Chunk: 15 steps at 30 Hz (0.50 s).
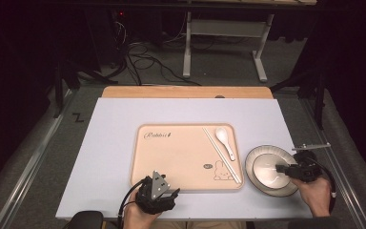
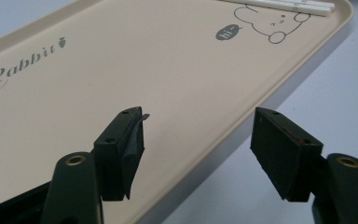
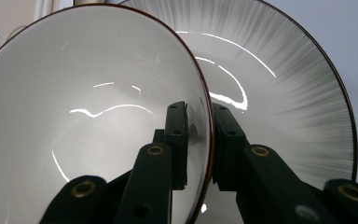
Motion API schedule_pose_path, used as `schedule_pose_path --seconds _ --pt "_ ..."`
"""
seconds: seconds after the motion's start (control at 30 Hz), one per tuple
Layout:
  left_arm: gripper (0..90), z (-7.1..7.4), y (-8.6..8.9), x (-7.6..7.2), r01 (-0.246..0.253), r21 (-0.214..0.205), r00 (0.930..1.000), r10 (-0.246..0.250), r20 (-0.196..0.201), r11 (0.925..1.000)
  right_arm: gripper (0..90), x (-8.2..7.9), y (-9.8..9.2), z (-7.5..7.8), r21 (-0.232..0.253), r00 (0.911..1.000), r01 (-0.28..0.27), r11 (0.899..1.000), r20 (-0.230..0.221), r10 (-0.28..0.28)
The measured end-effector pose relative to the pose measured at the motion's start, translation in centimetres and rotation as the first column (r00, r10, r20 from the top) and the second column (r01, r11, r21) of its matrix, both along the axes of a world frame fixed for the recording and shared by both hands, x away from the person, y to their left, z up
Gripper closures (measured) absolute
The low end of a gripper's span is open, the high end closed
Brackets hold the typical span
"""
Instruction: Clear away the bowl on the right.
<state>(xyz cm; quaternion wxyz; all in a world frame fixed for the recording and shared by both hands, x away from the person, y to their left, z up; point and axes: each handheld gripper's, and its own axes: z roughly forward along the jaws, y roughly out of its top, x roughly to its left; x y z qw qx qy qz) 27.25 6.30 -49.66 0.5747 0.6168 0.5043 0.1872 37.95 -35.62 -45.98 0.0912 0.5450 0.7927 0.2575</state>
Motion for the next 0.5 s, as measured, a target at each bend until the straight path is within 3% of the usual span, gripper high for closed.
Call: schedule_pose_path --seconds 0.2,0.43,0.5 --pt "35.1 0.28 0.44 0.14 -0.002 -0.021 1.0 0.002 0.0 0.9998 82.7 0.08 -0.51 -0.12 0.052 0.9999 0.016 0.999 -0.005 -0.015" --pt "34.9 0.28 0.48 0.2 0.002 -0.027 1.0 -0.002 0.01 0.9996 83.5 -0.28 -0.54 0.24 0.045 0.9995 0.023 0.999 0.021 -0.024" --pt "34.9 0.21 0.49 0.23 0.002 -0.03 1.0 -0.002 0.006 0.9996 83.5 -0.39 -0.71 0.33 0.063 0.9991 0.029 0.998 0.029 -0.031"
